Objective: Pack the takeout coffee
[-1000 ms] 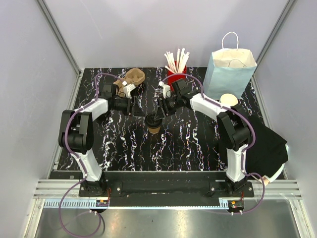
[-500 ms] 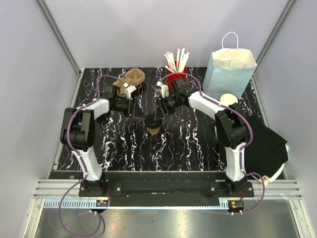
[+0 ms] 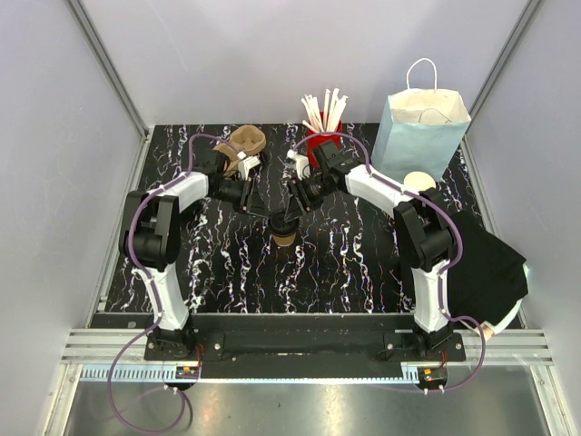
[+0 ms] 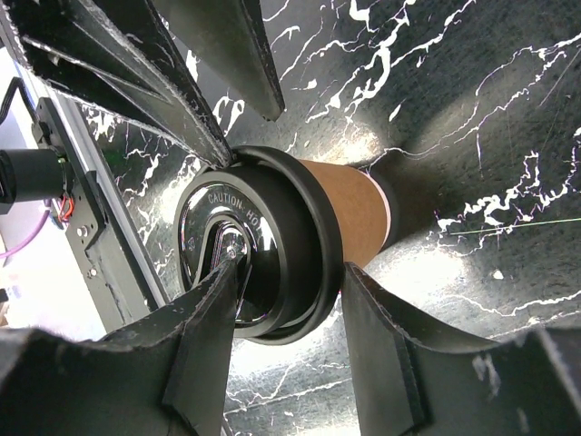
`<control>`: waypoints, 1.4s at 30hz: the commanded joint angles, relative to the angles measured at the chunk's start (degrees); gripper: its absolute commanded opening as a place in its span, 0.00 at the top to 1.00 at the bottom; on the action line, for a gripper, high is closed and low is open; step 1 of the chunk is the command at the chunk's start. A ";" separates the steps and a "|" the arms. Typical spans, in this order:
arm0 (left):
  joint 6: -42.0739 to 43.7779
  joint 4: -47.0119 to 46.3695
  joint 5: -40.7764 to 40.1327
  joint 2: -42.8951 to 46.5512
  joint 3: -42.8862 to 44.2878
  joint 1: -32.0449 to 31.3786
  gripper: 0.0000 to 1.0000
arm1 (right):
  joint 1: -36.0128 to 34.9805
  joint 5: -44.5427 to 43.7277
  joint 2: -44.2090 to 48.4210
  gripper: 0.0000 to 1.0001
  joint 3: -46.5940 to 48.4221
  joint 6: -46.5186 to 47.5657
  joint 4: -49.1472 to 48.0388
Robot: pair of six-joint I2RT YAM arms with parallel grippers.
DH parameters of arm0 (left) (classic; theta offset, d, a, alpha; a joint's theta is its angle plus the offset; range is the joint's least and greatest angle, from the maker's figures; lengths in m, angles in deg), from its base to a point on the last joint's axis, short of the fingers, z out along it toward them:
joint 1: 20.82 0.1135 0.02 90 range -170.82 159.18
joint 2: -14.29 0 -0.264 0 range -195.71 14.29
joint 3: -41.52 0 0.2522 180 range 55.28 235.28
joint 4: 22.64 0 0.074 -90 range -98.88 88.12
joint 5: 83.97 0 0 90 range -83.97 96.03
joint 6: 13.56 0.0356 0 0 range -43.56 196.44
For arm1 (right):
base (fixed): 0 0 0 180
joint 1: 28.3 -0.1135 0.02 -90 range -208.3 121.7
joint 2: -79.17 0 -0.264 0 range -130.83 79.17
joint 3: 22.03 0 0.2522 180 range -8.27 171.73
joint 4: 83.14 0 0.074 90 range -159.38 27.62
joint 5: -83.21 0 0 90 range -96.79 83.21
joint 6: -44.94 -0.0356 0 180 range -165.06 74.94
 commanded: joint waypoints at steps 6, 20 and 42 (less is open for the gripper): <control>4.39 1.63 -5.43 -0.14 1.03 -1.05 0.39 | -1.23 -1.40 -3.82 0.47 0.78 7.11 6.69; 2.36 -2.16 4.08 -0.75 4.12 -1.23 0.38 | -1.32 1.16 -5.93 0.46 6.06 14.50 13.82; 11.67 7.77 -13.05 -2.07 -0.01 -7.11 0.47 | -1.58 -2.27 -6.02 0.46 6.50 15.64 14.52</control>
